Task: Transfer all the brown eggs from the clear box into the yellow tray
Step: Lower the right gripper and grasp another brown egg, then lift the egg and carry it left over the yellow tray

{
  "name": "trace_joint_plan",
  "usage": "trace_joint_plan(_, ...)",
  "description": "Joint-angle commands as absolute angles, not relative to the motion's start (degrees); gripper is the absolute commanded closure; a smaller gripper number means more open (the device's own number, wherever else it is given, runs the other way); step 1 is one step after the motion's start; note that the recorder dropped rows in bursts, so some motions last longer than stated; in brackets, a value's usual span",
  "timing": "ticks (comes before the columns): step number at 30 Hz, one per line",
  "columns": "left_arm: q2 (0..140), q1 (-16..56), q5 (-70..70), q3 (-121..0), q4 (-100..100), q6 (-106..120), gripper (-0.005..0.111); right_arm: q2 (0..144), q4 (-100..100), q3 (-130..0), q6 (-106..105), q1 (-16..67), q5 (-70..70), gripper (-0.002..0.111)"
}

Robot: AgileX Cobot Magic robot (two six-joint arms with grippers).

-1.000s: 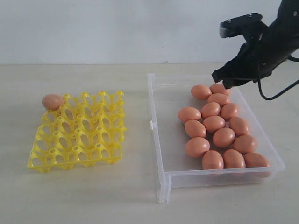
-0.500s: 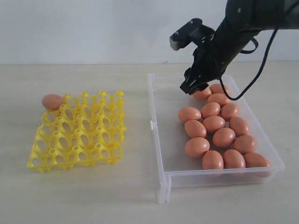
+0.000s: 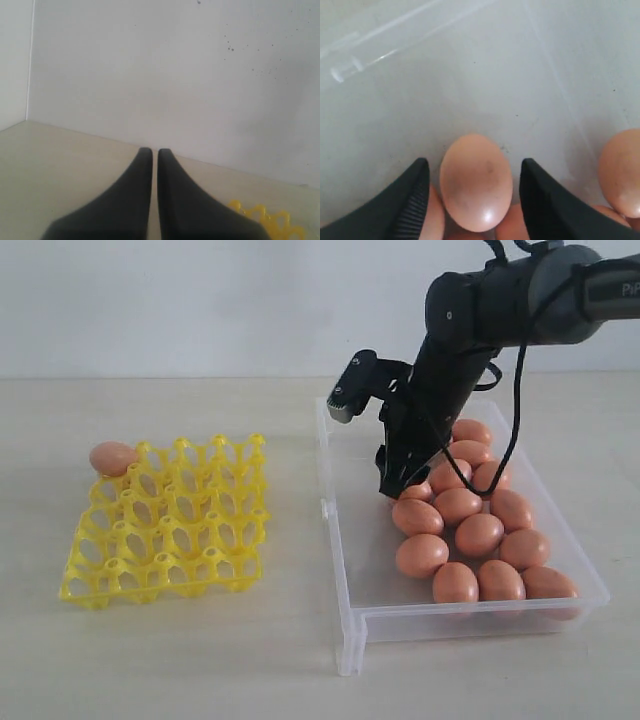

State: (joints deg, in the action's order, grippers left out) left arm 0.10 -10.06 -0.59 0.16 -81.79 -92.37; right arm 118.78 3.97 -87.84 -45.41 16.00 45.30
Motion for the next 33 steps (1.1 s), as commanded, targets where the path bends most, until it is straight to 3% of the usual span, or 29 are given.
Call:
trace_joint_plan(1,0.0,-10.1,0.0,0.0,-82.2,-92.2,0.103,120.5,1.8,-88.2,-45.0,16.0,45.0,0.06)
trace_joint_plan(14,0.0,-10.1,0.0,0.0,-82.2,-92.2,0.103,126.3,1.2,-90.5,-41.7,16.0,41.5,0.06)
trace_joint_plan(16,0.0,-10.1,0.0,0.0,-82.2,-92.2,0.103,126.3,1.2,-91.2,-40.8,16.0,41.7,0.072)
trace_joint_plan(19,0.0,-10.1,0.0,0.0,-82.2,-92.2,0.103,126.3,1.2,-92.4,-37.9,16.0,41.5,0.108)
trace_joint_plan(25,0.0,-10.1,0.0,0.0,-82.3,-92.2,0.103,124.7,3.8,-92.9,-35.0,16.0,37.3,0.109)
trace_joint_plan(33,0.0,-10.1,0.0,0.0,-82.3,-92.0,0.103,119.6,28.1,-92.6,-49.1,16.0,32.4,0.109)
